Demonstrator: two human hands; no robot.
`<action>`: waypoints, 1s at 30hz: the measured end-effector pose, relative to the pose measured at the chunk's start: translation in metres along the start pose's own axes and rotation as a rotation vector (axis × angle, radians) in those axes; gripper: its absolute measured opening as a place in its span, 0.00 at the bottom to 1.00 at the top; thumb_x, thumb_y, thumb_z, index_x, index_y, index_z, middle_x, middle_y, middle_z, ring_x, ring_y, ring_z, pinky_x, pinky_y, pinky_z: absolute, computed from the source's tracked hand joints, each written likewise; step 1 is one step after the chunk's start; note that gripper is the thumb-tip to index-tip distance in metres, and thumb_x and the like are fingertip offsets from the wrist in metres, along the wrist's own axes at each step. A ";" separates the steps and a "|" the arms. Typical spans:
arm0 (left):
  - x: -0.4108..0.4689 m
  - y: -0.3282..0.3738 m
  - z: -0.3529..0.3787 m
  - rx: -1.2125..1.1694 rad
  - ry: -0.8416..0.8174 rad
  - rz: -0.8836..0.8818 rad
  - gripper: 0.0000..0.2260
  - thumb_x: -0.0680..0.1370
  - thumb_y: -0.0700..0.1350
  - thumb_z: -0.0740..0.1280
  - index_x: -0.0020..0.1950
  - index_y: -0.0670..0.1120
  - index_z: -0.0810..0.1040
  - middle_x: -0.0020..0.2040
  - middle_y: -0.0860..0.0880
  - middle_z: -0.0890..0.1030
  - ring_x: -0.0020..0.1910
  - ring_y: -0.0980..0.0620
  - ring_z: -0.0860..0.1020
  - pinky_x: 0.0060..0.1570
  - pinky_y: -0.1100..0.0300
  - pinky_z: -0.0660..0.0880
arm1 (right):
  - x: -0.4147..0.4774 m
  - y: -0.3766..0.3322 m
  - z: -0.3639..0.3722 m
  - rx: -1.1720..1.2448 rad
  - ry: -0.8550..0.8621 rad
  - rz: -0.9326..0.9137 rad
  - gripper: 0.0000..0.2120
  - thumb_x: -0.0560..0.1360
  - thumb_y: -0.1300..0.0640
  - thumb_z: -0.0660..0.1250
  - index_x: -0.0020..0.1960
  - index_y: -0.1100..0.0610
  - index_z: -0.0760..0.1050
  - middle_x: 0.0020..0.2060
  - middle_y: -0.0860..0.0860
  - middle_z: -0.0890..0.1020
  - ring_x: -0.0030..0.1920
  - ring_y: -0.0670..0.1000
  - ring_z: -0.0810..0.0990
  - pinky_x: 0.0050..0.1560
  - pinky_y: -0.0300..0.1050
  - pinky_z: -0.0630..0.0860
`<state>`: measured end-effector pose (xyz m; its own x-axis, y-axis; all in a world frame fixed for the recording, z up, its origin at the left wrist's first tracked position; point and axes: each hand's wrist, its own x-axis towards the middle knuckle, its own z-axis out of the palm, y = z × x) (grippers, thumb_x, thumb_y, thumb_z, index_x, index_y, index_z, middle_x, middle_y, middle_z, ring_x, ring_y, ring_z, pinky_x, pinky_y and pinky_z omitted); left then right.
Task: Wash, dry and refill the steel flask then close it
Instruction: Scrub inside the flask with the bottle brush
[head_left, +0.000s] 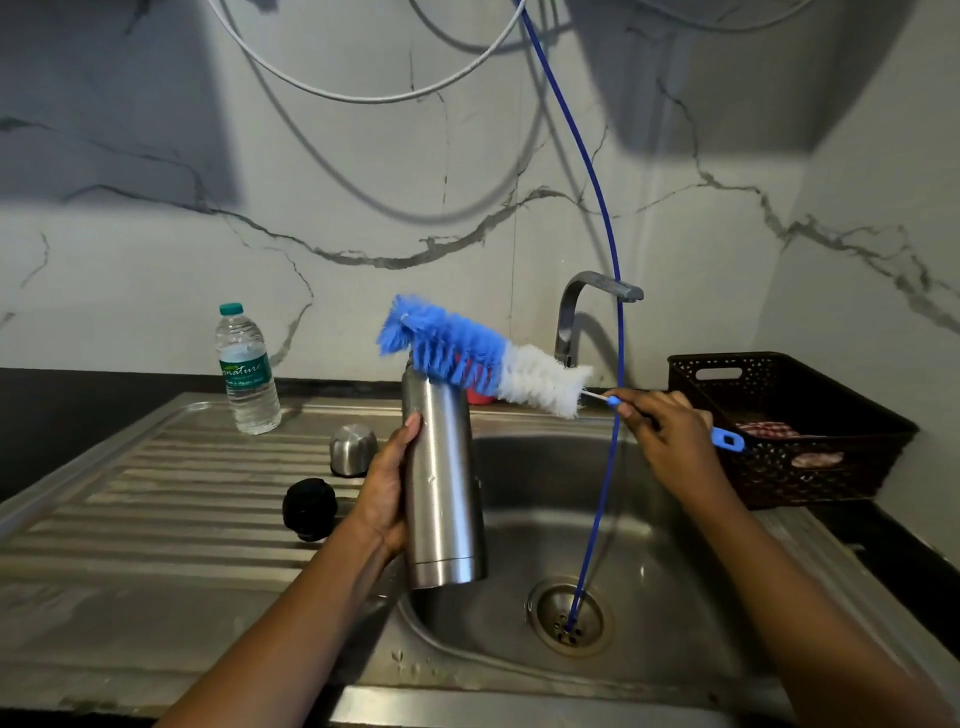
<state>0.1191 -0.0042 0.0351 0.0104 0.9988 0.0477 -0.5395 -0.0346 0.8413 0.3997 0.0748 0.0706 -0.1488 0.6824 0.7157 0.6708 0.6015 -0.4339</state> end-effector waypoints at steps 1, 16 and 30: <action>0.000 0.001 0.000 -0.012 0.014 0.018 0.43 0.54 0.62 0.80 0.61 0.38 0.76 0.44 0.37 0.80 0.38 0.41 0.81 0.42 0.50 0.80 | -0.001 0.001 0.001 0.002 0.002 0.008 0.11 0.77 0.54 0.64 0.57 0.50 0.80 0.41 0.43 0.77 0.46 0.46 0.70 0.44 0.44 0.56; -0.003 0.005 -0.002 -0.043 -0.001 -0.042 0.52 0.52 0.62 0.81 0.68 0.36 0.70 0.47 0.36 0.80 0.38 0.40 0.81 0.40 0.50 0.80 | -0.010 0.030 -0.006 0.055 -0.070 0.126 0.11 0.77 0.55 0.63 0.58 0.50 0.78 0.41 0.48 0.79 0.46 0.49 0.71 0.49 0.47 0.61; -0.004 0.010 -0.001 -0.129 -0.104 0.008 0.39 0.62 0.60 0.77 0.65 0.37 0.75 0.52 0.36 0.80 0.45 0.40 0.81 0.48 0.48 0.78 | -0.008 0.013 0.000 0.085 -0.052 0.073 0.11 0.77 0.54 0.63 0.58 0.50 0.78 0.37 0.39 0.74 0.43 0.45 0.70 0.52 0.58 0.69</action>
<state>0.1124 -0.0083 0.0429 0.0892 0.9893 0.1155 -0.6435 -0.0313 0.7648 0.4091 0.0772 0.0592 -0.1409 0.7451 0.6518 0.6176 0.5807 -0.5304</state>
